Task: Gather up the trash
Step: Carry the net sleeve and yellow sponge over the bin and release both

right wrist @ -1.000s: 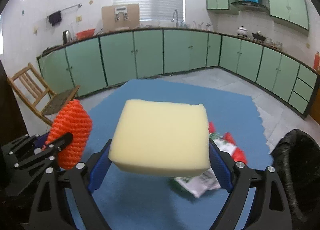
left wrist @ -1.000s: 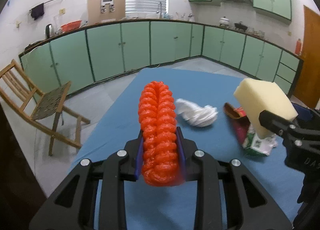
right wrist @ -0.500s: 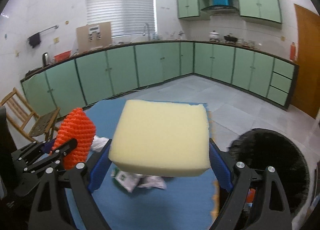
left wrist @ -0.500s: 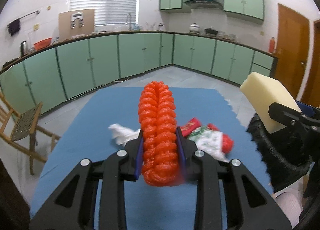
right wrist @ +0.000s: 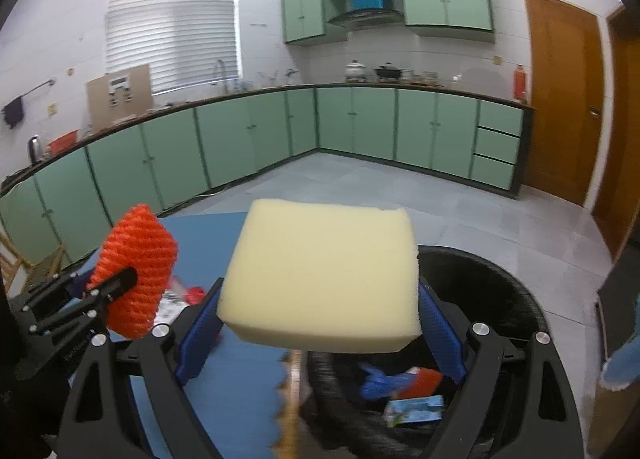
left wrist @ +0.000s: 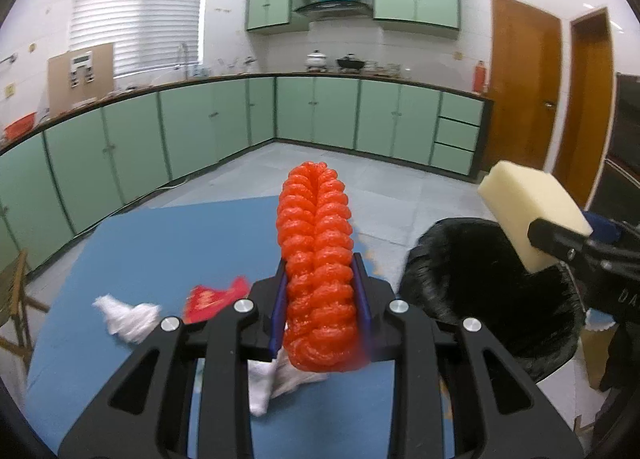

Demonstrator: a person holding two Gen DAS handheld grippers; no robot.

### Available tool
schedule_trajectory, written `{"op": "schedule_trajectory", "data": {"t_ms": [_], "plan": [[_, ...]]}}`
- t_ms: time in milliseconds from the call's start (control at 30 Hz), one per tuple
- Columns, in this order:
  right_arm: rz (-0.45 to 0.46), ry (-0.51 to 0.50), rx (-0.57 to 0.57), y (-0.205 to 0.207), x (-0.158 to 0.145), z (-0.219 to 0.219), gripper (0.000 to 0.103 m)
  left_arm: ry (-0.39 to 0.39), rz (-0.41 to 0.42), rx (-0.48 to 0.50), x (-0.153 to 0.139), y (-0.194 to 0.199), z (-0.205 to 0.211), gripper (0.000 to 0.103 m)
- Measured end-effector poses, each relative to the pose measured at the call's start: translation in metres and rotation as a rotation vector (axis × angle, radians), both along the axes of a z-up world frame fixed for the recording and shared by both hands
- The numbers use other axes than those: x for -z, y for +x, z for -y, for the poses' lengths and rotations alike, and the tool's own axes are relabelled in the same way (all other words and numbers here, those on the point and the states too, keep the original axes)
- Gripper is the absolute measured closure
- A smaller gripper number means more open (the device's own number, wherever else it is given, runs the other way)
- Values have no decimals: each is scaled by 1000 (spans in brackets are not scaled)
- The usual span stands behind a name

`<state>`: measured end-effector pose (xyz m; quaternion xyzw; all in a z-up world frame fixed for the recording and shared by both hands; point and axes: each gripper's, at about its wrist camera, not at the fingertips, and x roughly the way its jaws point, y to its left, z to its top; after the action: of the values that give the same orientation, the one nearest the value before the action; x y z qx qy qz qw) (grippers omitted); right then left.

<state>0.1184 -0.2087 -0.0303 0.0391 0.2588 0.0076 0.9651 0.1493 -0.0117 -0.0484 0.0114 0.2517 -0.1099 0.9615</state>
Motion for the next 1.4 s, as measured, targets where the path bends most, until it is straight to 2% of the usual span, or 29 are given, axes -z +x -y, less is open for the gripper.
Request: {"op": "schedule_trajectory", "data": {"t_ms": [267, 633, 967, 1233, 1333, 1400], "plan": [[-8, -12, 102, -1, 6, 62, 15, 4, 7, 119, 7, 16, 81, 76], [-53, 1, 199, -6, 37, 135, 15, 17, -35, 213, 34, 41, 160, 76], [-118, 0, 222, 9, 68, 170, 15, 58, -90, 250, 64, 61, 195, 75], [-161, 18, 240, 17, 86, 191, 15, 75, -120, 266, 72, 76, 205, 73], [-169, 25, 241, 19, 91, 194, 14, 79, -125, 277, 73, 76, 210, 69], [-179, 19, 247, 19, 93, 195, 11, 76, -130, 278, 72, 78, 213, 60]]}}
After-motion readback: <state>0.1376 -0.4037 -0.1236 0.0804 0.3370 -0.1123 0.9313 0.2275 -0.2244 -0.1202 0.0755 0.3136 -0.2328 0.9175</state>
